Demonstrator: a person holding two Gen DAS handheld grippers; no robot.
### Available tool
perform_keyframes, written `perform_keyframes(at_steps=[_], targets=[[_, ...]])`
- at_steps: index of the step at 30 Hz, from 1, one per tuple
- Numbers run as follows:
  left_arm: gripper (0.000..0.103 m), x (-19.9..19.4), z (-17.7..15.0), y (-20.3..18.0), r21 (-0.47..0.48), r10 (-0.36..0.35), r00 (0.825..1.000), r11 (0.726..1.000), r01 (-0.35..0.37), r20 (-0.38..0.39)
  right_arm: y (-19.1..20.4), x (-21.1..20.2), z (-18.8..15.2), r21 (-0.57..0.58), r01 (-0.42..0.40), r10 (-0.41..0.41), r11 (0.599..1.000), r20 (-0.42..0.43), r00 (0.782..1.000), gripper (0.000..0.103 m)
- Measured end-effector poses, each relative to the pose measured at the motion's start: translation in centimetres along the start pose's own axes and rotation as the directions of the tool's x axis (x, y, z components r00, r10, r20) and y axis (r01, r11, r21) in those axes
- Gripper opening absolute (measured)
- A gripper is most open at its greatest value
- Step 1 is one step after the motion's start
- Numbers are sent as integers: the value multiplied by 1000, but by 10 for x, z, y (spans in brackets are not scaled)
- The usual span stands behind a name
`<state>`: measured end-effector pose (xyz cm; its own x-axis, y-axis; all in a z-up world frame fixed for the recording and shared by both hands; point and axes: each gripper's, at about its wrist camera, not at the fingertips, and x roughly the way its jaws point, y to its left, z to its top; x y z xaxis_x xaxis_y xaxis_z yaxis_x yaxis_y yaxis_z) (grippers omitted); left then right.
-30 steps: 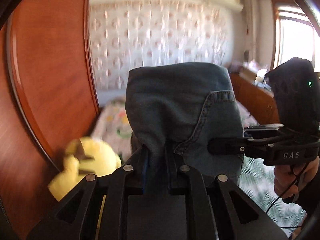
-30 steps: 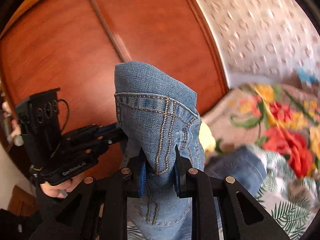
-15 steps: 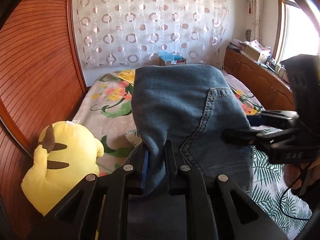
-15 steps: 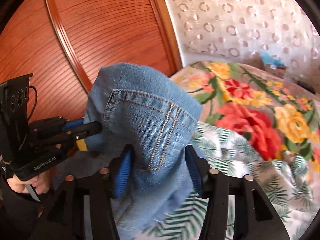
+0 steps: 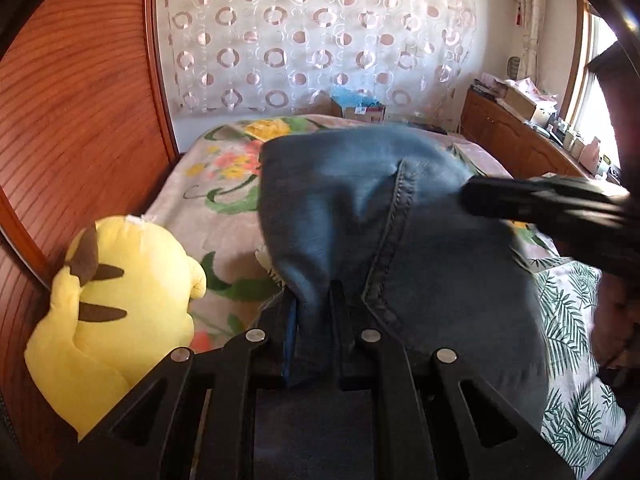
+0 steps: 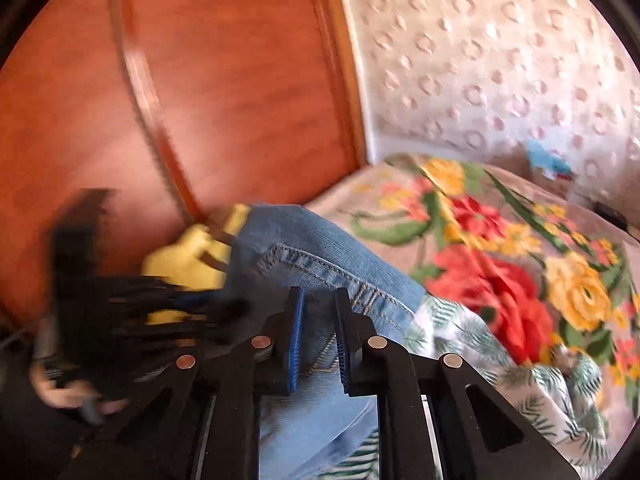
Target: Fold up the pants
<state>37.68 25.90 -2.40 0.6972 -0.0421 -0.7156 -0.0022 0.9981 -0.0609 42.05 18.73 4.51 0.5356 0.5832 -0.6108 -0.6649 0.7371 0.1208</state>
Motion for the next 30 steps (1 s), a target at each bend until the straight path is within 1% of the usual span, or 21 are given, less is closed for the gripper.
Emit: perform_keyframes(at_steps=[2, 4, 6, 8, 10, 11, 13, 14, 15, 16, 17, 19, 21, 24, 25, 27, 28, 30], targets=[[15, 6, -2, 1, -6, -13, 1000, 1000, 13, -13, -13, 22, -7, 52, 27, -23, 998, -62, 998, 15], [15, 12, -4, -2, -3, -19, 1000, 1000, 19, -19, -15, 35, -17, 58, 49, -44, 997, -83, 996, 15], [15, 15, -4, -2, -10, -22, 1000, 1000, 22, -21, -8, 40, -16, 39, 74, -71, 996, -81, 994, 15], [16, 15, -4, -1, -24, -27, 999, 999, 26, -24, -6, 40, -11, 49, 85, -82, 995, -70, 994, 15], [24, 9, -3, 1, -45, -24, 1000, 999, 23, -20, 3, 35, -7, 43, 109, -107, 993, -51, 993, 15], [28, 6, -4, 2, -48, -16, 1000, 999, 15, -17, 2, 33, -12, 34, 117, -116, 993, -36, 993, 15], [44, -5, -6, 2, -45, 9, 1000, 999, -10, -9, 10, 15, -21, 21, 126, -126, 992, -10, 992, 15], [48, -8, -7, 2, -42, 14, 1000, 999, -14, -3, 14, 10, -27, 22, 120, -120, 993, -2, 993, 15], [50, -15, -8, 1, -34, 17, 1000, 999, -16, 10, 19, 3, -28, 28, 106, -107, 994, 5, 994, 15], [51, -21, -9, -1, -26, 19, 1000, 999, -18, 19, 23, -15, -47, 26, 94, -94, 995, 11, 995, 15], [53, -28, -10, -2, -21, 24, 999, 1000, -24, 31, 28, -26, -52, 22, 90, -91, 996, 16, 996, 15], [72, -43, -11, -7, -10, 32, 998, 999, -31, 57, 34, -47, -61, 16, 84, -85, 996, 32, 996, 15], [80, -60, -13, -14, 4, 24, 996, 1000, -24, 88, 40, -66, -69, 13, 79, -80, 997, 45, 996, 15], [82, -82, -15, -27, 28, 28, 992, 999, -32, 121, 49, -101, -81, 19, 76, -77, 997, 72, 994, 15], [85, -89, -16, -31, 37, 29, 991, 999, -34, 132, 52, -114, -84, 20, 80, -82, 997, 83, 993, 16], [86, -106, -18, -42, 63, 25, 987, 997, -35, 161, 60, -145, -94, 19, 92, -94, 996, 108, 990, 18], [88, -113, -19, -48, 78, 24, 985, 996, -38, 168, 63, -158, -100, 21, 97, -99, 995, 118, 988, 19], [89, -127, -21, -56, 82, 38, 981, 995, -55, 189, 67, -183, -111, 31, 101, -105, 994, 135, 985, 21]])
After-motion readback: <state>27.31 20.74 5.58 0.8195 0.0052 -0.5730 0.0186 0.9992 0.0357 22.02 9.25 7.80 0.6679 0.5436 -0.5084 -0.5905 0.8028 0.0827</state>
